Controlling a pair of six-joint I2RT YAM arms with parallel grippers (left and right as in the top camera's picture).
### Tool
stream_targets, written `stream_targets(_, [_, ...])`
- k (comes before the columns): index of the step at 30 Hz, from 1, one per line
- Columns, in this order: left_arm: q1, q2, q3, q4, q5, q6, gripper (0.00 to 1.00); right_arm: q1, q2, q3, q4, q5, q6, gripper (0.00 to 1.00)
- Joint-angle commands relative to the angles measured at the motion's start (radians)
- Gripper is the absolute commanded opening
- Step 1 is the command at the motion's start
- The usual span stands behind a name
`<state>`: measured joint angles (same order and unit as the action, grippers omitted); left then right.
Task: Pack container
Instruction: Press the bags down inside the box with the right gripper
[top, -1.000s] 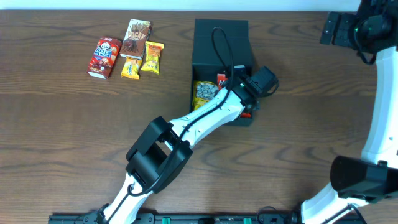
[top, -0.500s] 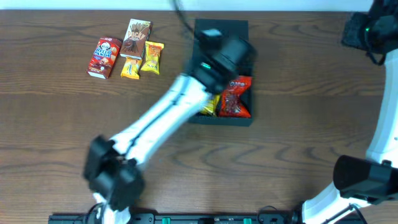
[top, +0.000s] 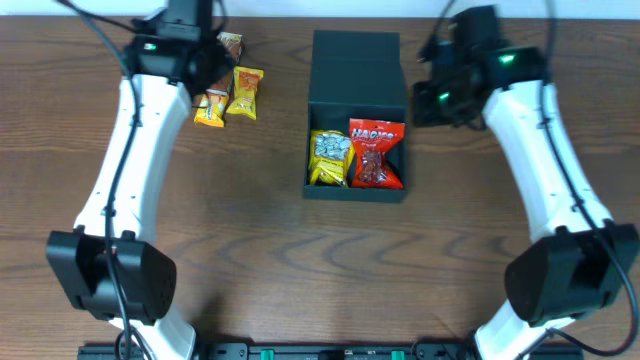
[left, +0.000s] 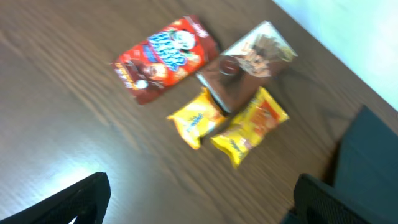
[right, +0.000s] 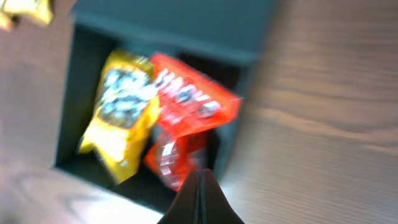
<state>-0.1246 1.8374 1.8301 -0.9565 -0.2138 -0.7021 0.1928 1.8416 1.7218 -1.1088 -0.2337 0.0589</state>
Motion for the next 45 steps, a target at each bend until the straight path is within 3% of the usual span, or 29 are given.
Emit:
stream_targets(1, [0.038,-0.009,0.007,-0.017,0.031,0.042,0.95,0.044,-0.005,-0.069,0.027,-0.031,-0.023,0.02])
stream_targets(10, [0.073,-0.009,0.007,0.023,0.03,0.127,0.95,0.185,0.09,-0.188,0.142,-0.068,0.024,0.02])
stream_targets(20, [0.074,-0.008,0.007,0.038,0.024,0.187,0.95,0.192,0.214,-0.185,0.167,0.107,0.146,0.02])
stream_targets(26, [0.074,-0.008,0.007,0.046,0.024,0.186,0.95,0.174,0.197,0.018,0.025,0.105,0.063,0.01])
stream_targets(31, [0.074,-0.008,0.007,0.045,0.024,0.186,0.95,0.172,0.188,0.115,-0.003,0.227,0.045,0.02])
stream_targets(45, [0.074,-0.008,0.007,0.045,0.024,0.186,0.95,0.18,0.286,-0.103,0.059,0.219,0.037,0.02])
